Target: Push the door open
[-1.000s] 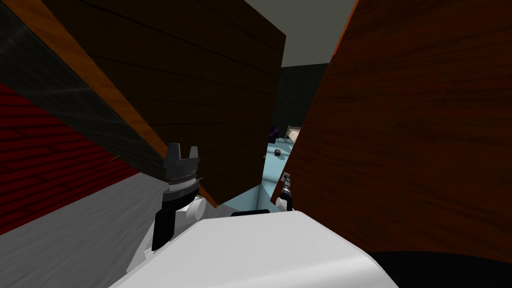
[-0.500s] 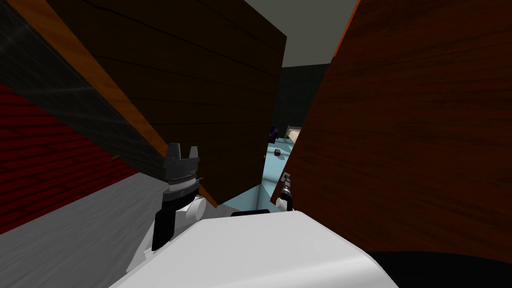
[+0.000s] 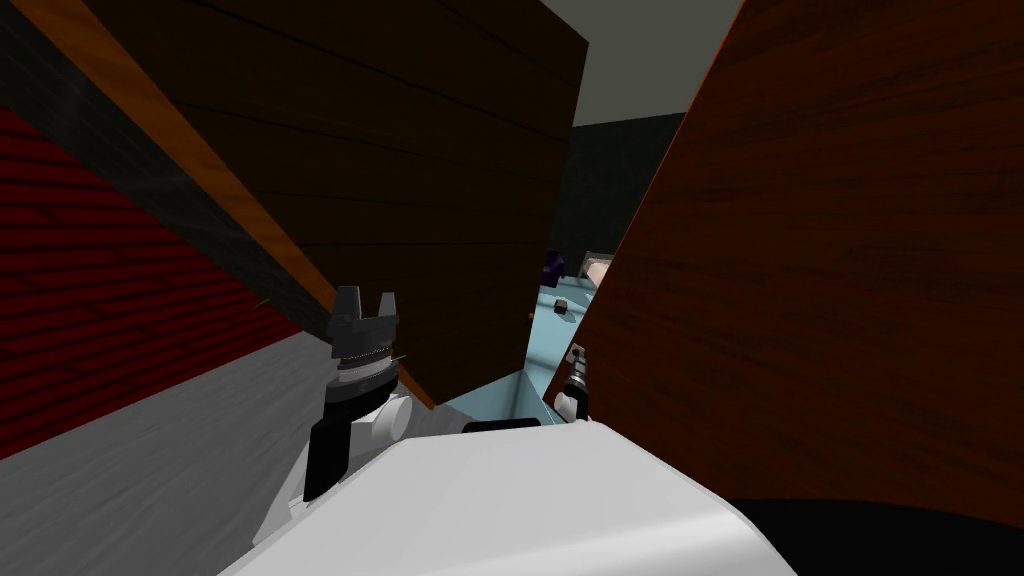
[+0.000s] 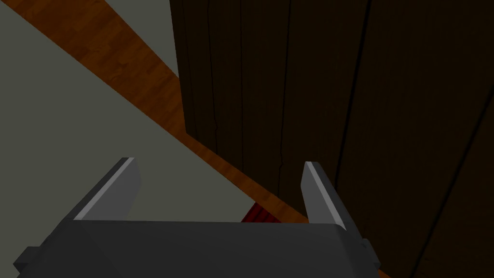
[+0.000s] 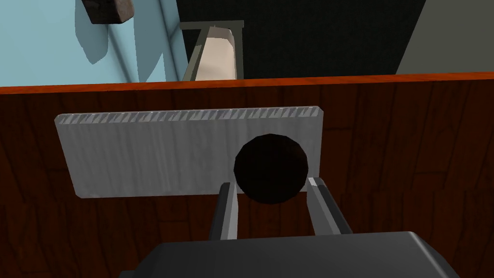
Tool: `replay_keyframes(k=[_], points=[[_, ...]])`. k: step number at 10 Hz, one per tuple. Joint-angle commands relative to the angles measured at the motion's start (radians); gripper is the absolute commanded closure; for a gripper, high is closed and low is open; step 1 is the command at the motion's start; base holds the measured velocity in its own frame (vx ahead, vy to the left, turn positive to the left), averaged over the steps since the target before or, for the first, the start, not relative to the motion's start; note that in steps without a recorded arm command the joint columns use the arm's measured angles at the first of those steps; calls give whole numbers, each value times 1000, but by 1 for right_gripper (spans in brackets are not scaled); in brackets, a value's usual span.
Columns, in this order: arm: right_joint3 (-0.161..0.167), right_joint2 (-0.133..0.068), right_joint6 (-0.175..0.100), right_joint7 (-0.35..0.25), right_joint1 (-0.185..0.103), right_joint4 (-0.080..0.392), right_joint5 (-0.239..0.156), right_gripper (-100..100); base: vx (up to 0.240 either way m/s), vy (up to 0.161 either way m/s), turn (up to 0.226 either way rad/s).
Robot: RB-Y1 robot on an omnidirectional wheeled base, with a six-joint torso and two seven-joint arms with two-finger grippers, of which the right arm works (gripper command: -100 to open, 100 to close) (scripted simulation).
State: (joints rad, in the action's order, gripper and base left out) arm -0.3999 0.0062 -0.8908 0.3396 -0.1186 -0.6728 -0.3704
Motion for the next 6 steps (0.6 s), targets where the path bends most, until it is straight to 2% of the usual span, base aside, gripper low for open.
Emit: replay_keyframes(k=[1,2,5,6], points=[[-34,-13,-17,11,-1,-6,-11,100,24,-86,10],[-29,-36,7,15,-1,-15,-19,-100,-43,92,-63],[-38,-40,17,22,-6,-16,-31,-100,-62,182,-42],[-43,-34,22,26,-8,-17,-37,-100,-68,191,-66]])
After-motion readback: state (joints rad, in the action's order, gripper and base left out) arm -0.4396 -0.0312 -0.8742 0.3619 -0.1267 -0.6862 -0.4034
